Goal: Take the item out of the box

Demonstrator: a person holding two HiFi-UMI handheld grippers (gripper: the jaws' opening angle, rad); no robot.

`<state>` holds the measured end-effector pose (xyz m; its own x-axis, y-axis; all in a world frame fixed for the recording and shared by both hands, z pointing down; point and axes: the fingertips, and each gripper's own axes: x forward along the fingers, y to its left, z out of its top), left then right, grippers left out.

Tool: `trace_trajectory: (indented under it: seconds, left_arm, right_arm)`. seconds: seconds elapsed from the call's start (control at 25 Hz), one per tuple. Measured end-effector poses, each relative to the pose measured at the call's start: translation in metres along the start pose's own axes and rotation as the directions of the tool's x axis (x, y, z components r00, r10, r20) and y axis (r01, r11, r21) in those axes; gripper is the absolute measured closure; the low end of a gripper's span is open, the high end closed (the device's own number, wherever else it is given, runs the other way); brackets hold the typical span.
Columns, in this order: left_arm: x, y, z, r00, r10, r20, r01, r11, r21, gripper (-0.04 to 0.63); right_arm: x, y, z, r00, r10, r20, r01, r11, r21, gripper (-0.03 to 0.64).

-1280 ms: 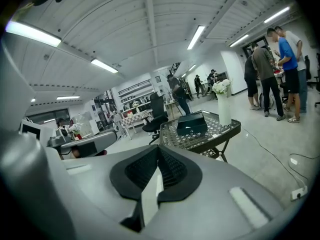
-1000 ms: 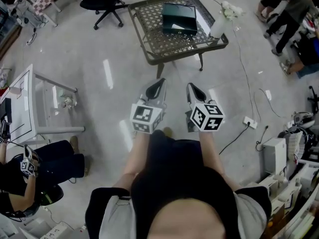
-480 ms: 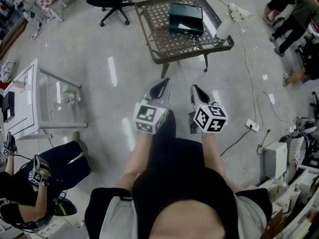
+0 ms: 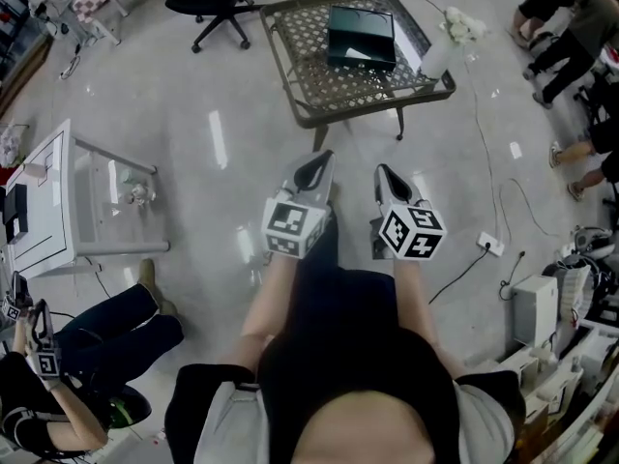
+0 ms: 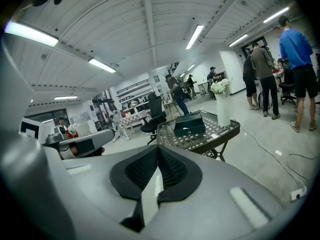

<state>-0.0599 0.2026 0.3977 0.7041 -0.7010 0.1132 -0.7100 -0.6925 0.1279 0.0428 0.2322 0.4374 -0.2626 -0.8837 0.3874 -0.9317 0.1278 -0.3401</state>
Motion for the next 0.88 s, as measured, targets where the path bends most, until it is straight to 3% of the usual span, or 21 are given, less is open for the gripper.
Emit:
trace_trajectory:
  seconds: [0.88]
  left_arm:
    - [0.070,0.067,0.005,0.999,0.033,-0.029,-0.034,0.999,-0.031,0.588]
  right_arm:
    - [0.085,-0.020,0.037,0.999,0.004,-0.032,-0.004,1.000,0.022,0.615]
